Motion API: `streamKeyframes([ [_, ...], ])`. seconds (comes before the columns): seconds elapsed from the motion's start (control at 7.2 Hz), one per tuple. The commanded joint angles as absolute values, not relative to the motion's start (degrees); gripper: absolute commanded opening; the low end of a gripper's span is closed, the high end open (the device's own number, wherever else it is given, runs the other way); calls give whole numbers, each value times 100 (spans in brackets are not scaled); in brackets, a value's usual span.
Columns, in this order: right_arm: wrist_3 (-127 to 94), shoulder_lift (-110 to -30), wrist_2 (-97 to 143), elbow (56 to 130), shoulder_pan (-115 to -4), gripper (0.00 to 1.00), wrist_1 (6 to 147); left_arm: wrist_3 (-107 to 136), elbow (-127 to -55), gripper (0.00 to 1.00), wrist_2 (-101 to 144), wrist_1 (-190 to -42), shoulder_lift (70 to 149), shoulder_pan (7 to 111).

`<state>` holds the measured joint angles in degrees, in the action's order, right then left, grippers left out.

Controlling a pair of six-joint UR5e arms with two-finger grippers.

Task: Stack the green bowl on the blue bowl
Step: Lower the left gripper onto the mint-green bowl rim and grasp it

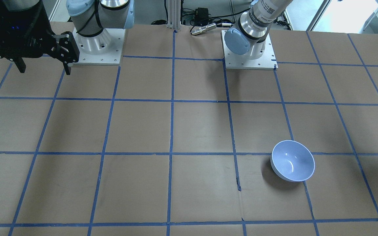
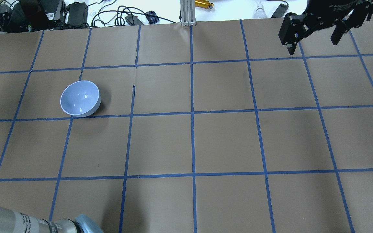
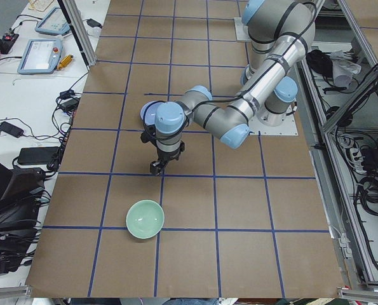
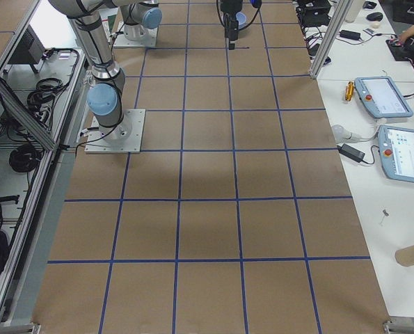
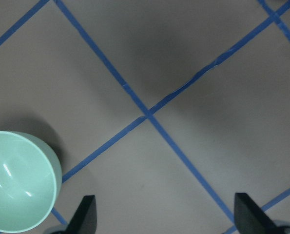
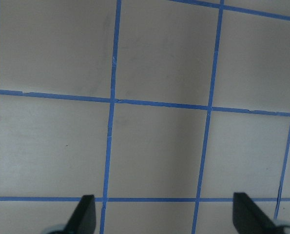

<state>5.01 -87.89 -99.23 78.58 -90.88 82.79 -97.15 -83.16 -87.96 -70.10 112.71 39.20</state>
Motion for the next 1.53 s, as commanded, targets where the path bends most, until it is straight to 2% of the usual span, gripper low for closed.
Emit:
streamKeyframes([
  [0.0, 501, -8789, -9923, 7857, -9088, 100, 8279, -10563, -7361, 100, -8772, -7162, 12151, 3815],
  [0.83, 501, -8789, -9923, 7857, -9088, 100, 8279, -13329, -6927, 100, -8833, -7050, 13129, 3480],
  [1.39, 501, -8789, -9923, 7857, -9088, 100, 8279, -13947, -6741, 100, -8833, -6794, 13429, 3472],
])
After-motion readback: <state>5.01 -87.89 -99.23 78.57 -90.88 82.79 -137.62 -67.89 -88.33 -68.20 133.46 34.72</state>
